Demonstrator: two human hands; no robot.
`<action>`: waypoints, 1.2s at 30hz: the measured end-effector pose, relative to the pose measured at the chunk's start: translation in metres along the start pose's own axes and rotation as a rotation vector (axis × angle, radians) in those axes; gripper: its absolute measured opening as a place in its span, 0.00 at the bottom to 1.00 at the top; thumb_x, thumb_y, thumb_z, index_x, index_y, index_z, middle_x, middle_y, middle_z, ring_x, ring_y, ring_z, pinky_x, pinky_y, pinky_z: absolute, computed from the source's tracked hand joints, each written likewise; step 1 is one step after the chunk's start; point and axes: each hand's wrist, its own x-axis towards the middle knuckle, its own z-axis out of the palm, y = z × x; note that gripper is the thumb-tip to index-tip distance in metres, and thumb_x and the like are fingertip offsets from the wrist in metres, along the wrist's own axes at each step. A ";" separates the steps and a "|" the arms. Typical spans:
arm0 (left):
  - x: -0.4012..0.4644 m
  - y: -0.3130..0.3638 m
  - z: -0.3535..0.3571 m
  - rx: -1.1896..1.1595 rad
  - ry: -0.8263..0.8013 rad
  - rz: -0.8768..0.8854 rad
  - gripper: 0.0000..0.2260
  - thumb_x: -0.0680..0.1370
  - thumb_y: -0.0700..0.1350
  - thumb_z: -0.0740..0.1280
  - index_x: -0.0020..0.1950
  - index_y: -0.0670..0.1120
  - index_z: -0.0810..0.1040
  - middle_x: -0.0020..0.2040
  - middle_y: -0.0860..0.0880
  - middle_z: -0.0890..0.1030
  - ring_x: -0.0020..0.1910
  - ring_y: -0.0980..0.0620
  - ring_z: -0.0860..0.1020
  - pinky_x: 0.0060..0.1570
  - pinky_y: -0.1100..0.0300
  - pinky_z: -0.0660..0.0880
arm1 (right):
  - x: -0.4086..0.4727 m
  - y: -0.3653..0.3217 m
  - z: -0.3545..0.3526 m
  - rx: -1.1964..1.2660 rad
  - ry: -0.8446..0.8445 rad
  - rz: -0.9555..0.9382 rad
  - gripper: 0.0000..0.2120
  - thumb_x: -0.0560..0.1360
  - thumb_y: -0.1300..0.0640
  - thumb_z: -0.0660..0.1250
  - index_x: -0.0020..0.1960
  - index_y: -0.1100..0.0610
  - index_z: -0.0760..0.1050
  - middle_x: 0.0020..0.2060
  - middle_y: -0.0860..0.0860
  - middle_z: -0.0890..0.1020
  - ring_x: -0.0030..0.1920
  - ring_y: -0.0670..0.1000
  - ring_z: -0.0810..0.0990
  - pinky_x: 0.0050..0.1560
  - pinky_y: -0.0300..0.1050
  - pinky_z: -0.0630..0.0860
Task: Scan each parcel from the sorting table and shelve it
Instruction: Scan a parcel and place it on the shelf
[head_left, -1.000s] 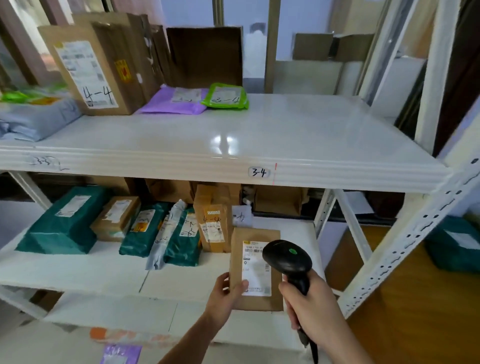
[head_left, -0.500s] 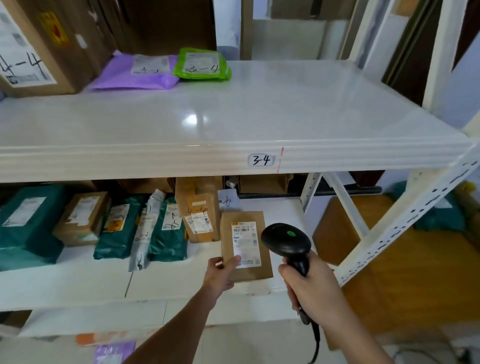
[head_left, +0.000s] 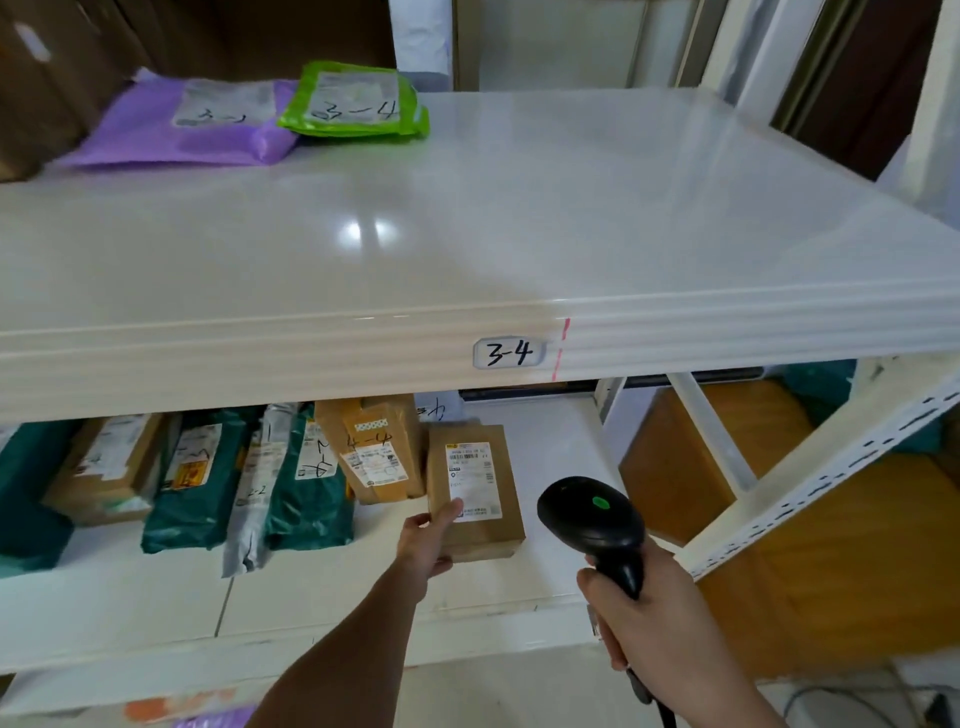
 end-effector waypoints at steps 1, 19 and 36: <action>0.004 0.000 0.001 0.002 0.014 -0.002 0.34 0.72 0.61 0.77 0.72 0.48 0.69 0.66 0.44 0.77 0.63 0.41 0.76 0.60 0.43 0.81 | 0.002 0.002 -0.001 0.005 0.000 0.005 0.05 0.78 0.59 0.68 0.51 0.52 0.74 0.30 0.54 0.79 0.23 0.45 0.76 0.30 0.37 0.77; 0.014 0.017 0.026 -0.194 0.211 0.026 0.14 0.80 0.55 0.72 0.59 0.48 0.75 0.57 0.47 0.78 0.58 0.43 0.76 0.61 0.47 0.80 | 0.015 0.015 0.000 -0.040 -0.020 0.005 0.08 0.78 0.55 0.69 0.51 0.44 0.72 0.28 0.46 0.78 0.30 0.44 0.79 0.35 0.32 0.74; -0.136 0.062 0.039 1.243 -0.128 0.574 0.29 0.79 0.63 0.66 0.75 0.47 0.71 0.71 0.48 0.72 0.69 0.45 0.73 0.67 0.53 0.72 | -0.087 0.000 -0.052 0.099 0.153 -0.150 0.03 0.78 0.59 0.68 0.49 0.52 0.74 0.25 0.49 0.76 0.26 0.46 0.76 0.30 0.38 0.76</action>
